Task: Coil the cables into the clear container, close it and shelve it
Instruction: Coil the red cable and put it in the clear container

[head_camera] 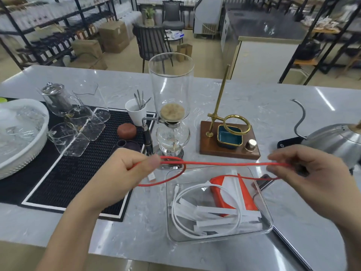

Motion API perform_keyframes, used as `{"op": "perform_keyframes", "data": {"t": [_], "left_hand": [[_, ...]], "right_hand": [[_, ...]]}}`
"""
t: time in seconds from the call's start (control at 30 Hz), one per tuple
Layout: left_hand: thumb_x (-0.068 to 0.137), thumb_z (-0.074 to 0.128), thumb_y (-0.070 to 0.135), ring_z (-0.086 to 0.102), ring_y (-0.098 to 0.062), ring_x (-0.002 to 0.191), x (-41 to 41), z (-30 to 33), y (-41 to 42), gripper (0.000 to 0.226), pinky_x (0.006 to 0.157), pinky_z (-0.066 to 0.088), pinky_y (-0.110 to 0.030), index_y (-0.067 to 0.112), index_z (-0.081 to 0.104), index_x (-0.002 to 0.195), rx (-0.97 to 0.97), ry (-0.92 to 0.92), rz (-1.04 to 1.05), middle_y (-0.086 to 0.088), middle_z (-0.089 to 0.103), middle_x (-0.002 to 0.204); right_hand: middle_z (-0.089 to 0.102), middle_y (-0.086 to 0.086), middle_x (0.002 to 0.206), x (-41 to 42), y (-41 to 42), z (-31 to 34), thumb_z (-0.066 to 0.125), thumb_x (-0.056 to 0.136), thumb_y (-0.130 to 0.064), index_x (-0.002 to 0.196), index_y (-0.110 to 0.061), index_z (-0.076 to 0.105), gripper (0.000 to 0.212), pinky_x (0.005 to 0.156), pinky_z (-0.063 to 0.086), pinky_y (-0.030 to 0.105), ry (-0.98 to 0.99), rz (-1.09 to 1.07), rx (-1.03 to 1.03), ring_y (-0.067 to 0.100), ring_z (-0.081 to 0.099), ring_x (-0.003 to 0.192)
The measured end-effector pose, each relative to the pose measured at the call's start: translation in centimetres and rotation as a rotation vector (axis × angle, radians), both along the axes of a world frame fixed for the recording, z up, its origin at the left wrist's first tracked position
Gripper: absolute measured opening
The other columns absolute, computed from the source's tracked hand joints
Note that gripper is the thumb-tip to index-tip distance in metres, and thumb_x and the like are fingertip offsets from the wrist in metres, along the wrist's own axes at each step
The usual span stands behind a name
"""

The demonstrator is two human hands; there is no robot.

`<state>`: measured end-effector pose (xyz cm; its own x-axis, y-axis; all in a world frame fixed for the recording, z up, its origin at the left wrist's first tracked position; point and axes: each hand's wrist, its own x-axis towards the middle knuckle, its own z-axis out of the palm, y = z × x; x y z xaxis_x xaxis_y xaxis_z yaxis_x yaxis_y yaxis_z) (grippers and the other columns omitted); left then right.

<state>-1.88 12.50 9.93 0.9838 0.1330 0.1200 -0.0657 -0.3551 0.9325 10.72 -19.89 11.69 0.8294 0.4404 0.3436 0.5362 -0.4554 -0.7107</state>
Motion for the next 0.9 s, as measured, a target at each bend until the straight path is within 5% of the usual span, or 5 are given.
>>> {"op": "perform_keyframes", "data": {"t": [0.23, 0.33, 0.53, 0.77, 0.9], "left_hand": [[0.084, 0.069, 0.041, 0.015, -0.011, 0.032, 0.0, -0.1, -0.7, 0.052, 0.036, 0.013, -0.023, 0.018, 0.036, 0.050, -0.988, 0.060, -0.187, 0.005, 0.016, 0.042], [0.091, 0.057, 0.037, 0.017, -0.009, 0.033, 0.5, -0.4, -1.2, 0.041, 0.035, 0.014, -0.022, 0.017, 0.042, 0.059, -1.197, 0.096, -0.233, 0.007, 0.018, 0.043], [0.097, 0.036, 0.032, 0.012, -0.008, 0.037, 1.4, -0.8, -3.2, 0.037, 0.037, 0.014, -0.021, 0.015, 0.048, 0.066, -1.188, 0.105, -0.056, 0.006, 0.015, 0.048], [0.100, 0.035, 0.033, 0.028, -0.004, 0.036, 2.2, -0.9, -4.1, 0.037, 0.038, 0.021, -0.021, 0.014, 0.051, 0.073, -1.194, 0.019, -0.038, 0.007, 0.029, 0.047], [0.098, 0.037, 0.033, 0.031, -0.007, 0.039, 2.4, -0.4, -5.1, 0.035, 0.040, 0.025, -0.021, 0.013, 0.053, 0.075, -1.142, -0.020, -0.047, 0.005, 0.032, 0.048]], "right_hand": [[0.065, 0.002, 0.076, 1.7, -0.2, -3.0, 0.071, 0.085, -0.034, 0.084, -0.029, 0.059, 0.013, 0.066, 0.053, 0.032, 0.086, -0.130, 0.200, 0.027, 0.064, 0.069], [0.062, 0.003, 0.075, 2.0, 0.3, -4.8, 0.067, 0.088, -0.005, 0.084, -0.021, 0.053, 0.022, 0.055, 0.053, 0.018, 0.154, -0.215, 0.302, 0.019, 0.063, 0.058], [0.064, 0.016, 0.065, 1.1, 2.0, -5.5, 0.072, 0.086, -0.012, 0.082, -0.008, 0.062, 0.012, 0.050, 0.042, 0.019, -0.004, -0.397, 0.194, 0.013, 0.062, 0.064], [0.056, -0.017, 0.062, 0.3, 3.1, -5.0, 0.077, 0.081, -0.011, 0.074, -0.022, 0.063, 0.019, 0.053, 0.038, 0.008, -0.066, -0.282, -0.012, 0.005, 0.056, 0.062], [0.055, -0.017, 0.060, -0.3, 4.0, -5.1, 0.079, 0.081, -0.014, 0.072, -0.014, 0.068, 0.014, 0.052, 0.043, 0.023, -0.101, -0.185, -0.175, 0.004, 0.055, 0.055]]}}
